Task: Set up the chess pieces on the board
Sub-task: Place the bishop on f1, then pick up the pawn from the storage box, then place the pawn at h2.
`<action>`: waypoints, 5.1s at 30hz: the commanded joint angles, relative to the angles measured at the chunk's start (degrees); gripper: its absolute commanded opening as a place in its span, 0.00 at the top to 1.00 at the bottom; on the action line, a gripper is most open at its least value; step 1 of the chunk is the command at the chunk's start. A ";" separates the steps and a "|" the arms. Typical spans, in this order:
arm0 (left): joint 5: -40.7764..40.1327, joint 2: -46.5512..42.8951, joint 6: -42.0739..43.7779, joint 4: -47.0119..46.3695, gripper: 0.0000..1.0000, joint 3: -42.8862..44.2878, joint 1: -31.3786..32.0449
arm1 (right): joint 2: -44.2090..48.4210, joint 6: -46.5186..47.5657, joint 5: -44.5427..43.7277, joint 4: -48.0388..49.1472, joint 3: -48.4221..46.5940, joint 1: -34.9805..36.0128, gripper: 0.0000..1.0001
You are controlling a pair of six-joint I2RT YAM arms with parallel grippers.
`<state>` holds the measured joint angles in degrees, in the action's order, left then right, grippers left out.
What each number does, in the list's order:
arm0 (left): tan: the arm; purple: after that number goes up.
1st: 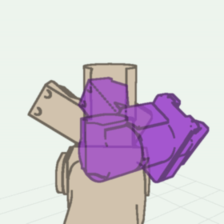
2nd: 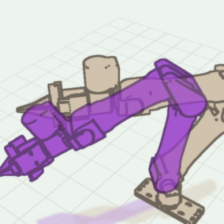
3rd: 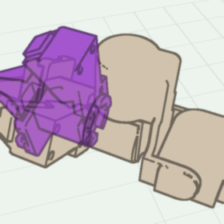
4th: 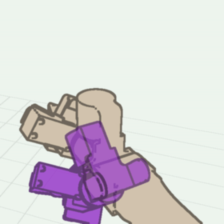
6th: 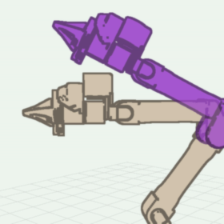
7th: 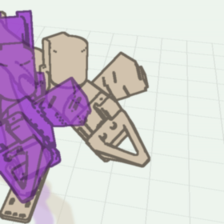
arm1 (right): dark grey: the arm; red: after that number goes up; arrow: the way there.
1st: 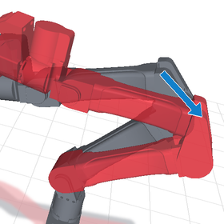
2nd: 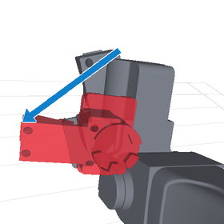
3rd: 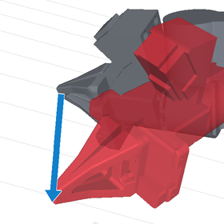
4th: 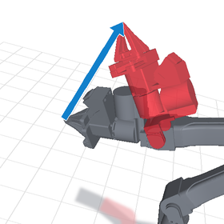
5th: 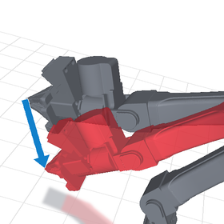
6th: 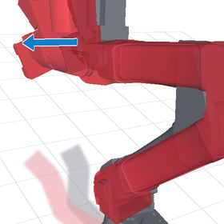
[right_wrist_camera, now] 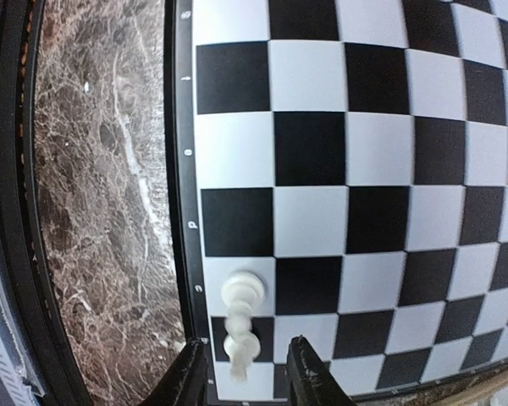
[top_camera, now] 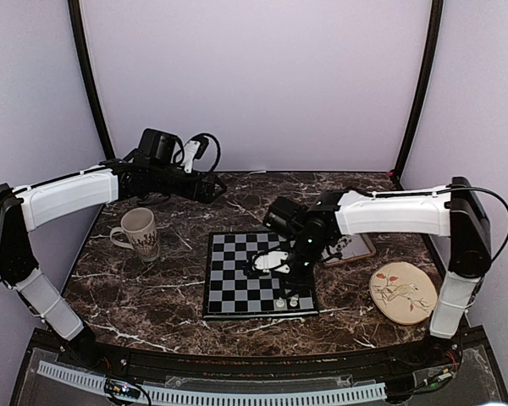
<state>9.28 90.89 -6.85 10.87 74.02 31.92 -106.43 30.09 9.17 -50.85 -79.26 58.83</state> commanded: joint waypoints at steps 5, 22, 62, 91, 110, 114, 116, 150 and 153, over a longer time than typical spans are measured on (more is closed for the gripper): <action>-1.84 1.53 0.34 -1.97 0.01 -1.38 0.60 | 12.91 0.43 6.49 -1.17 -1.28 -11.70 0.66; -11.79 10.08 -2.60 -9.54 0.02 3.41 8.66 | 7.87 -7.76 2.07 10.36 -0.34 -42.10 0.68; 10.18 17.92 -2.61 -0.62 0.49 11.92 11.16 | -15.48 -9.17 0.50 6.02 -13.38 -42.91 0.79; 3.12 13.57 -6.33 -3.01 0.49 4.56 10.98 | 5.48 -5.51 10.07 8.47 -2.03 -37.01 0.98; -0.79 8.78 -12.11 -4.61 0.48 0.80 7.15 | 12.26 7.65 10.70 7.40 14.52 -14.69 0.95; -0.68 8.78 -12.07 -4.49 0.48 0.57 7.02 | 11.16 7.29 10.52 7.56 14.33 -13.87 0.95; -0.67 8.78 -11.92 -4.38 0.48 0.61 7.02 | 10.49 7.45 9.93 7.50 14.46 -13.42 0.94; 1.11 10.31 -12.10 -5.56 0.47 0.51 6.95 | 3.34 5.78 6.72 9.58 11.65 -11.74 0.91; 1.63 10.57 -12.13 -5.66 0.47 0.74 7.00 | 2.87 5.27 6.22 9.73 11.34 -11.69 0.90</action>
<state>9.67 102.30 -18.70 5.93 74.89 38.89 -102.43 36.47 16.25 -41.82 -66.52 46.30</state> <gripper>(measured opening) 0.527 0.093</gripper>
